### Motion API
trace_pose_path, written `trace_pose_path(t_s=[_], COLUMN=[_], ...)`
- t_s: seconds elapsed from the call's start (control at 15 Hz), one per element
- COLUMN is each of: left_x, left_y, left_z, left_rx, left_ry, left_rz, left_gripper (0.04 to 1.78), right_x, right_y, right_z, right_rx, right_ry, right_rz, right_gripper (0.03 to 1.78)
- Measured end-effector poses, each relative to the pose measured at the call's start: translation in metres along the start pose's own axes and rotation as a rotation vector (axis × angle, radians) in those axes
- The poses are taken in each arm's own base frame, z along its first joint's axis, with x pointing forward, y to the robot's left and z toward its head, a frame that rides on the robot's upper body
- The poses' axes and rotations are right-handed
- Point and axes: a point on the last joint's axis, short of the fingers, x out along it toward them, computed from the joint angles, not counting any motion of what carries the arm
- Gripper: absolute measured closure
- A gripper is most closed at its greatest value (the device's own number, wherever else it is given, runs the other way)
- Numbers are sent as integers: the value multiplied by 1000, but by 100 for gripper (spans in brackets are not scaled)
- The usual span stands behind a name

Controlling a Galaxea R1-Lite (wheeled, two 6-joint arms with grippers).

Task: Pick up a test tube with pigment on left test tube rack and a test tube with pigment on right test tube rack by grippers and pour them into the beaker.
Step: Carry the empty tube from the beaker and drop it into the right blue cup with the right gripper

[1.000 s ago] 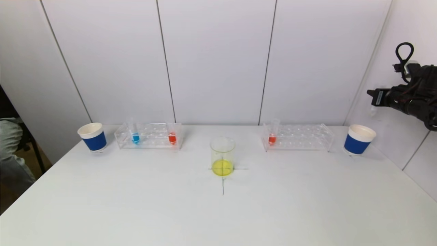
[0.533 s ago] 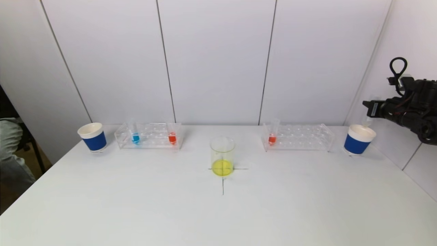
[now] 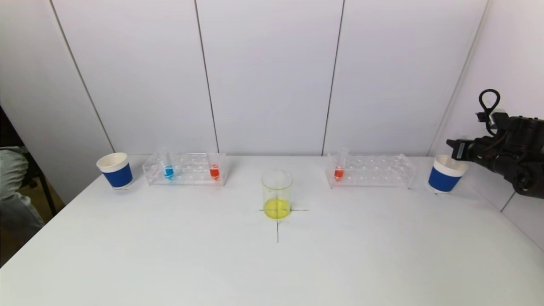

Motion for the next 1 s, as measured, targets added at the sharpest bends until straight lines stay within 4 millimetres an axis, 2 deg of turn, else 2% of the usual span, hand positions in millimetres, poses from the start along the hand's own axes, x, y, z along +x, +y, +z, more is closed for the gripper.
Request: trace_pose_path(t_s=[0.27, 1.0], left_x=[0, 0], left_y=[0, 0], left_z=[0, 0], left_rx=[0, 0], left_ry=[0, 0], left_rz=[0, 0], left_gripper=[6, 6], right_x=[-1, -1], right_y=[1, 1], right_z=[-9, -17], right_rx=[10, 21], right_ry=[28, 3], right_rz=[1, 2], right_gripper=[133, 133])
